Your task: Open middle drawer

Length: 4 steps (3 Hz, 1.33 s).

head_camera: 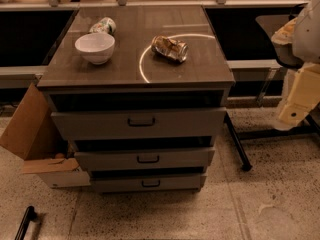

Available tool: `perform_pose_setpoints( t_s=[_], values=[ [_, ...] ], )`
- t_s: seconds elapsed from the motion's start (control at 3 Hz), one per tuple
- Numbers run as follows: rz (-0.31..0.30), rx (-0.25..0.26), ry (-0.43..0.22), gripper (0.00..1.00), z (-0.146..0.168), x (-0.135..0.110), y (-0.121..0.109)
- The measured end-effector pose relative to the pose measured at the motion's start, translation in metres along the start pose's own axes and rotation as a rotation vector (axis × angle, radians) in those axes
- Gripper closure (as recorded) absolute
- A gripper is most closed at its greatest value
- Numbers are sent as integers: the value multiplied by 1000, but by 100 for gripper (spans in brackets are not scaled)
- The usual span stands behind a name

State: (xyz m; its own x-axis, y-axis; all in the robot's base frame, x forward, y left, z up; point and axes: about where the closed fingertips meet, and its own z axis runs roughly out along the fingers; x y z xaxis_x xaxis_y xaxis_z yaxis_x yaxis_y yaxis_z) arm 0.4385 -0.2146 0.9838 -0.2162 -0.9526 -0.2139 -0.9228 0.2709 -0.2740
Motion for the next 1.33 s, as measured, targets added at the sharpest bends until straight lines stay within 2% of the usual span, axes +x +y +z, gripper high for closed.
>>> perform_pose_setpoints(
  t_s=[0.33,0.67,1.0,1.33],
  values=[
    [0,1,-1,0,0,0,0],
    [-13,-28,-51,0,31,12,13],
    [-26,-117,-154,0,98,31,46],
    [-47,-238,-235,0,168,37,90]
  ],
)
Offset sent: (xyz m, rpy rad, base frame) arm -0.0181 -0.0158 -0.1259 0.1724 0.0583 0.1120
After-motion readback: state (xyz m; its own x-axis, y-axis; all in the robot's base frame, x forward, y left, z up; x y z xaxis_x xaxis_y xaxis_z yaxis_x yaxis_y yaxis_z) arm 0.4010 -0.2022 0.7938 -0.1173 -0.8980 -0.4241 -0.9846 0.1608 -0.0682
